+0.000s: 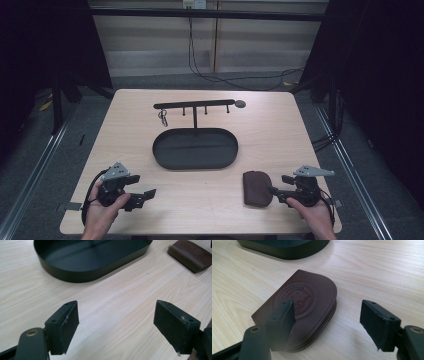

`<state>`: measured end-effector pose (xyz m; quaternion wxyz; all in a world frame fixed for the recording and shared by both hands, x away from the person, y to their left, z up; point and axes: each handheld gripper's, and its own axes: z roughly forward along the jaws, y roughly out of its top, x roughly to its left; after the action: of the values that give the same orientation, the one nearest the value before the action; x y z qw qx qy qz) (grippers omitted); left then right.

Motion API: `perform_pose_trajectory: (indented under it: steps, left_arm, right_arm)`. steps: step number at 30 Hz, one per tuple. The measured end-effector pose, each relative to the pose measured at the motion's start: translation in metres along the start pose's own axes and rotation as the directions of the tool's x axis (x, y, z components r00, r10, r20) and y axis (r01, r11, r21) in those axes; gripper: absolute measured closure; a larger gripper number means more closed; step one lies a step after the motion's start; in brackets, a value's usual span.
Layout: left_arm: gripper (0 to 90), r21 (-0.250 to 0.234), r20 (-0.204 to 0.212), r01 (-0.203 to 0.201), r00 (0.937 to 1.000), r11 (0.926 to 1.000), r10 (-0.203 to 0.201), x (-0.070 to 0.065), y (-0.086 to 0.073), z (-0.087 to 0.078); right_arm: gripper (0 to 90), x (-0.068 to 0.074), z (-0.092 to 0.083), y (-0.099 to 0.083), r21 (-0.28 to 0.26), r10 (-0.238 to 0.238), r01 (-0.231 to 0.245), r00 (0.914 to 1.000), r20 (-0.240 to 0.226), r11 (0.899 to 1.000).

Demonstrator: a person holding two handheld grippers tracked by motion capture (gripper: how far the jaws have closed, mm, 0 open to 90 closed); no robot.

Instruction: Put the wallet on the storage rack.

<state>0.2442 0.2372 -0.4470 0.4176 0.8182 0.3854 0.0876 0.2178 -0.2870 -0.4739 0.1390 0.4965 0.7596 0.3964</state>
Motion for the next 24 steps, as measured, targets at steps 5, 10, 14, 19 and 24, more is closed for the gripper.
perform_pose_trajectory:
  steps: [5, 10, 14, 19, 24]
  left_arm:
    - [19.5, 0.011, -0.034, -0.014, 0.9993, 0.9998, 0.014, -0.001, -0.02, -0.001]
    - [19.5, 0.015, 0.009, -0.021, 0.9997, 0.9997, 0.021, -0.005, -0.026, -0.002]
    - [18.8, 0.02, 0.024, -0.044, 0.9988, 0.9988, 0.044, -0.012, -0.027, -0.001]
    - [17.1, 0.019, 0.034, -0.023, 0.9992, 0.9996, 0.023, -0.011, -0.026, 0.002]
    - [17.2, -0.003, 0.002, -0.002, 1.0, 1.0, 0.002, -0.008, -0.024, 0.003]
  right_arm:
    - [31.2, 0.0, -0.001, 0.002, 0.016, -0.015, 0.015, 0.9998, 0.01, 1.0]
    - [29.9, 0.007, -0.004, 0.011, 0.024, -0.019, 0.019, 0.9998, -0.002, 1.0]
    - [25.0, 0.012, -0.002, 0.023, 0.105, -0.019, 0.024, 0.9986, -0.048, 0.994]
    - [18.2, 0.014, 0.012, 0.037, 0.221, -0.033, 0.048, 0.997, -0.069, 0.974]
    - [17.2, 0.007, 0.022, 0.052, 0.287, -0.001, 0.022, 0.9971, -0.076, 0.958]
